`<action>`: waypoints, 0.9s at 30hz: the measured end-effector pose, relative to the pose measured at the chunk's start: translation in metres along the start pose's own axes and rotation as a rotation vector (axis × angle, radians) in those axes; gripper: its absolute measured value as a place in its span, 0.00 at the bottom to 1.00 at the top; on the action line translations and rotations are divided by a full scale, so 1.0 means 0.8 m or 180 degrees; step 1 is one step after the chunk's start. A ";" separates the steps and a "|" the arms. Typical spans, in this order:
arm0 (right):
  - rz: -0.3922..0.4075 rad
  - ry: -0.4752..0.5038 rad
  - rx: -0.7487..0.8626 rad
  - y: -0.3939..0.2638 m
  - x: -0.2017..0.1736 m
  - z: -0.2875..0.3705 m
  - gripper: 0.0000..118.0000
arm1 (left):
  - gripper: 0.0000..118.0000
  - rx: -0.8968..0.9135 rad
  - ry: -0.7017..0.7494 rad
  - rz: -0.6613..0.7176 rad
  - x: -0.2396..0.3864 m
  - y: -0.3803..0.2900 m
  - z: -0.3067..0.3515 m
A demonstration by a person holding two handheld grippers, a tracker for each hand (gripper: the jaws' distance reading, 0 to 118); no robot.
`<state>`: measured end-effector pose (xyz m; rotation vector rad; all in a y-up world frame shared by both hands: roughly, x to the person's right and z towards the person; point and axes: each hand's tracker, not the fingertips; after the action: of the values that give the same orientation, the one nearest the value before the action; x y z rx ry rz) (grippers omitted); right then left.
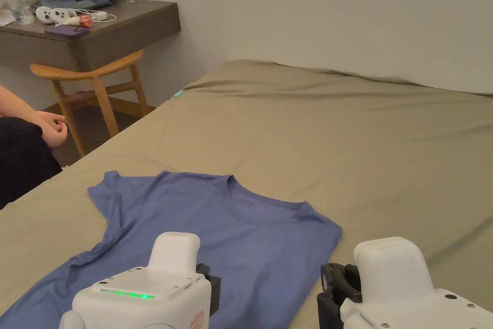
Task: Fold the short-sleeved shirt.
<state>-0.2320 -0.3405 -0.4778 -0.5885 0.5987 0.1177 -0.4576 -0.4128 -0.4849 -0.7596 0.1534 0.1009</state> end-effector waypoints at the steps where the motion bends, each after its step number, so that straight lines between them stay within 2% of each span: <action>1: -0.0007 -0.0013 0.0009 0.006 -0.008 0.013 0.04 | 0.02 -0.0002 -0.0049 -0.0056 0.009 0.008 -0.016; 2: -0.0025 -0.0027 0.0016 0.007 -0.008 0.016 0.04 | 0.46 0.0030 -0.0119 -0.0129 0.016 0.015 -0.033; 3: -0.0054 -0.0049 0.0020 0.007 -0.008 0.019 0.04 | 0.95 -0.0050 -0.0223 -0.0195 0.026 0.023 -0.061; 4: -0.0089 -0.0068 0.0029 0.004 -0.008 0.028 0.04 | 1.00 -0.0521 -0.0352 -0.0415 0.036 0.027 -0.078; 5: -0.0122 -0.0075 0.0037 0.003 -0.009 0.032 0.04 | 1.00 -0.0367 -0.0343 -0.0478 0.043 0.034 -0.090; 8: -0.0206 -0.0144 0.0026 0.008 -0.006 0.020 0.04 | 1.00 -0.0618 -0.0363 -0.0502 0.065 0.046 -0.169; 9: -0.0195 -0.0178 -0.0003 -0.006 0.022 0.041 0.04 | 1.00 -0.0661 -0.0221 -0.0579 0.074 0.048 -0.187; 11: -0.0153 -0.0269 -0.0051 -0.008 0.027 0.040 0.04 | 1.00 -0.0634 -0.0004 -0.0797 0.087 0.054 -0.212; 12: -0.0148 -0.0322 -0.0060 -0.008 0.028 0.039 0.04 | 1.00 -0.0612 0.0162 -0.0885 0.092 0.057 -0.223; 14: -0.0162 -0.0353 -0.0080 -0.017 0.044 0.049 0.04 | 0.99 -0.0702 0.0083 -0.0849 0.094 0.056 -0.246; 16: -0.0183 -0.0404 -0.0104 -0.017 0.043 0.048 0.04 | 0.97 -0.1143 -0.0032 -0.0990 0.092 0.053 -0.248; 17: -0.0196 -0.0432 -0.0099 -0.017 0.044 0.048 0.04 | 0.93 -0.1070 -0.0263 -0.0831 0.081 0.054 -0.245; 18: -0.0221 -0.0472 -0.0087 -0.016 0.045 0.047 0.04 | 0.83 -0.1076 -0.0310 -0.0528 0.071 0.060 -0.240; 19: -0.0253 -0.0509 -0.0068 -0.016 0.046 0.047 0.04 | 0.71 -0.1197 -0.0377 -0.0333 0.051 0.069 -0.258; 20: -0.0283 -0.0543 -0.0039 -0.015 0.047 0.046 0.04 | 0.27 -0.0968 -0.0236 -0.0456 0.045 0.079 -0.256; 21: -0.0317 -0.0587 0.0003 -0.013 0.048 0.046 0.04 | 0.01 -0.0870 -0.0130 -0.0615 0.043 0.084 -0.250; 22: -0.0347 -0.0614 0.0050 -0.012 0.048 0.046 0.04 | 0.01 -0.0799 -0.0065 -0.0718 0.040 0.087 -0.249; 23: -0.0396 -0.0638 0.0094 -0.011 0.049 0.046 0.04 | 0.01 -0.0794 0.0192 -0.0763 0.045 0.084 -0.230; 24: -0.0468 -0.0697 0.0142 -0.009 0.051 0.046 0.04 | 0.01 -0.0596 0.0169 -0.0728 0.038 0.092 -0.221; 25: -0.0526 -0.0800 0.0192 -0.036 0.097 0.102 0.04 | 0.01 -0.0609 -0.0030 -0.0512 0.029 0.097 -0.212; 27: -0.0522 -0.1023 0.0258 -0.036 0.106 0.112 0.04 | 0.01 -0.0560 -0.0101 -0.0312 0.024 0.111 -0.183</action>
<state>-0.1100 -0.3199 -0.4520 -0.5243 0.2411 0.0319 -0.4664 -0.4490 -0.6531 -0.9391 0.0775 0.0334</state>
